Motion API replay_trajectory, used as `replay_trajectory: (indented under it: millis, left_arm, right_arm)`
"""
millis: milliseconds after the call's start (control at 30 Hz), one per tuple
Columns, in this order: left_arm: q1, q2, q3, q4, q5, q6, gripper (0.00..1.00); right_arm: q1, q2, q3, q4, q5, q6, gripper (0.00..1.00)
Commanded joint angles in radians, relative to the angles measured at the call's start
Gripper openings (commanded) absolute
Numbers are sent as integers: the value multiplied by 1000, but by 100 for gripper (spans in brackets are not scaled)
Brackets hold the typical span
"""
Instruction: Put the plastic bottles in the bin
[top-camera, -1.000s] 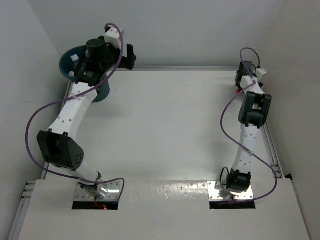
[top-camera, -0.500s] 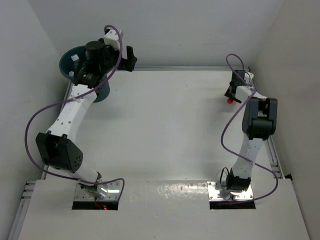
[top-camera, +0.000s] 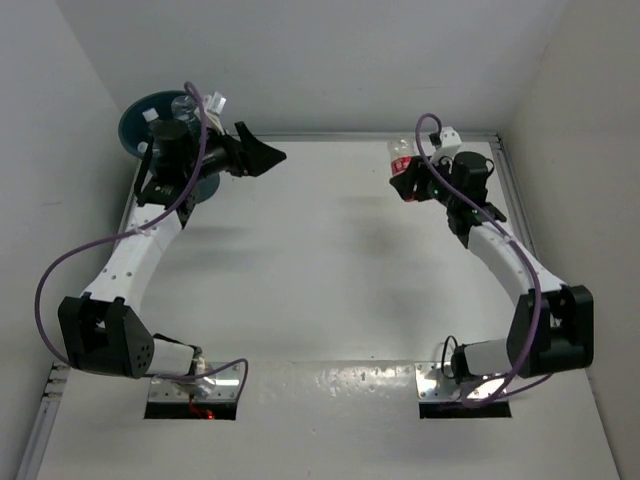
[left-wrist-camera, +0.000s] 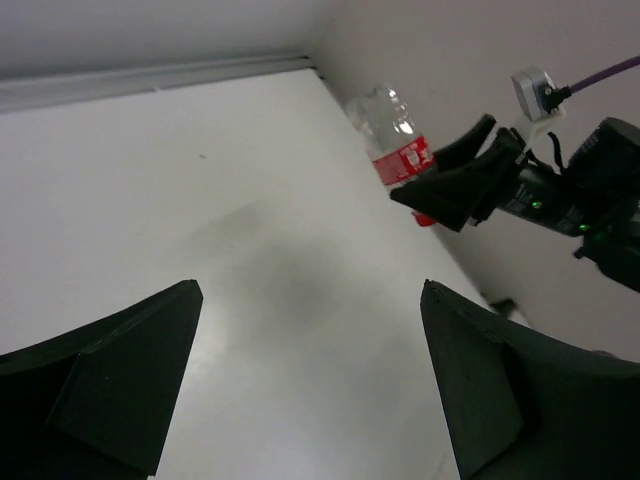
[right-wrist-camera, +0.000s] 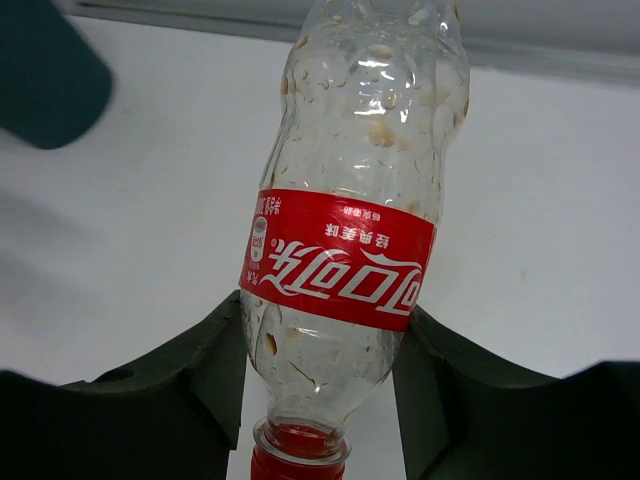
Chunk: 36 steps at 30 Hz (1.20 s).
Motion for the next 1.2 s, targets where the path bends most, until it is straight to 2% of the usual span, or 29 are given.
replay_trajectory:
  millis: [0,267,467,567,867,967,1067,1133,1167]
  left_arm:
    - [-16,-36,-12,148,149,-225,100]
    - [-85,-36,34,200,100,-342,100]
    - [-145,-36,20,322,126,-362,100]
    - [-159,-27,20,322,85,-353,100]
    - [-199,-9,31,341,76,-353,100]
    - [-199,-9,31,350,86,-353,90]
    - [-199,-9,31,361,114,-344,74]
    - [-199,-9,20,370,126,-344,66]
    - [-199,-9,20,370,126,-344,54]
  right_arm:
    - [63,-92,-20,246,-190,-40,0]
    - [276,-163,-37,360,-184,-227,0]
    - [379,-147,-2,397,-164,-222,0]
    - [422,-144,12,408,-155,-227,0]
    - [502,-124,37,408,-140,-242,0]
    - [520,-114,42,411,-132,-250,0]
    - [522,-104,48,414,-120,-255,0]
    - [519,-98,55,412,-112,-251,0]
    - [520,-95,64,411,-112,-251,0]
